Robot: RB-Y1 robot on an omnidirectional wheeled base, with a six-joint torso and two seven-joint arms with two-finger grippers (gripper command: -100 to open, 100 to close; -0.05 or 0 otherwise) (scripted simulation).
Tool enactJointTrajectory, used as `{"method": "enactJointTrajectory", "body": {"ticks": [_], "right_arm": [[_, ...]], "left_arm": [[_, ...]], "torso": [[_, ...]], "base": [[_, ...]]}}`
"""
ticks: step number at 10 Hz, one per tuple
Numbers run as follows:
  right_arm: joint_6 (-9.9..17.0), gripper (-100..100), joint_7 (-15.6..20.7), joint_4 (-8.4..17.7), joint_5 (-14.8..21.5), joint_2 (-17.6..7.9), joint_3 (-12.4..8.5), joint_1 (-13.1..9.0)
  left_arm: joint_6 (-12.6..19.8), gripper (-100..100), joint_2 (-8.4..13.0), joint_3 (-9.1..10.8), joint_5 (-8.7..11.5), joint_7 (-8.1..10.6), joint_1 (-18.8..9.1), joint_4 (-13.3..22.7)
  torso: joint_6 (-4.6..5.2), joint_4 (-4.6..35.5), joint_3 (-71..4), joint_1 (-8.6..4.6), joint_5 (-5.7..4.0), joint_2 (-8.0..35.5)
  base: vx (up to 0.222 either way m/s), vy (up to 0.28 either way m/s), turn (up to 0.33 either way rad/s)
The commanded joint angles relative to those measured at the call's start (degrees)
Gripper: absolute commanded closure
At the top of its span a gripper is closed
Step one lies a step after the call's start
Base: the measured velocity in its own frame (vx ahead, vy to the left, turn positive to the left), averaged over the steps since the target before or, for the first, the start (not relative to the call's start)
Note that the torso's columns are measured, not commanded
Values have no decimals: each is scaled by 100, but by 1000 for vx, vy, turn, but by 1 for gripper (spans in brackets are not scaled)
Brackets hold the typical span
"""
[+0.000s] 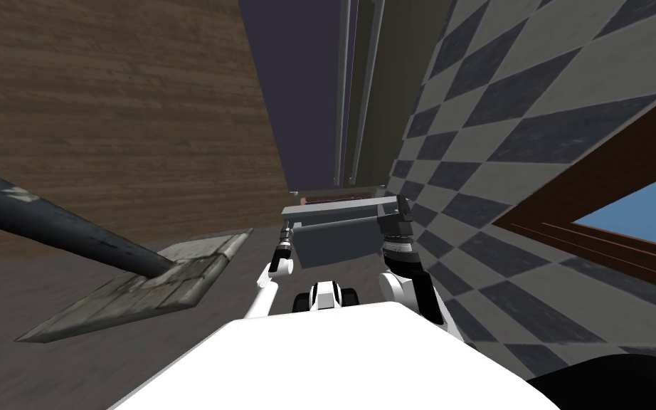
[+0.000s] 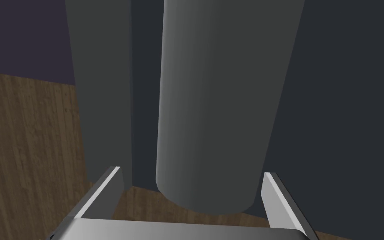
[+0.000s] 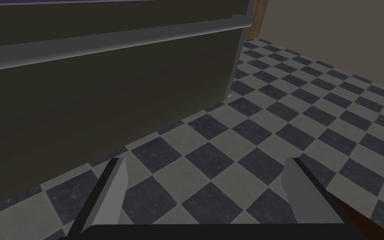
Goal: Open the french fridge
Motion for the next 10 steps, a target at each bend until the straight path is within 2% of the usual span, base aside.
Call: {"method": "enactJointTrajectory", "body": {"ticks": [1,6,7,10], "right_arm": [[0,0,0,0,0,0,0,0],[1,0,0,1,0,1,1,-3],[1,0,0,1,0,0,0,-2],[0,0,0,0,0,0,0,1]], "left_arm": [[31,100,-5,-16,-2,3,2,-45],[97,100,-14,-48,-7,9,16,-149],[100,-100,244,-50,-7,10,20,-148],[83,-100,575,-51,-6,12,22,-126]], "torso": [[-4,4,13,7,2,19],[-6,1,8,6,1,12],[-6,-8,-12,13,3,-25],[-7,-7,-8,12,3,-14]], "base": [[-117,-21,24],[-175,-17,20],[-8,-3,-12],[49,-1,-9]]}}
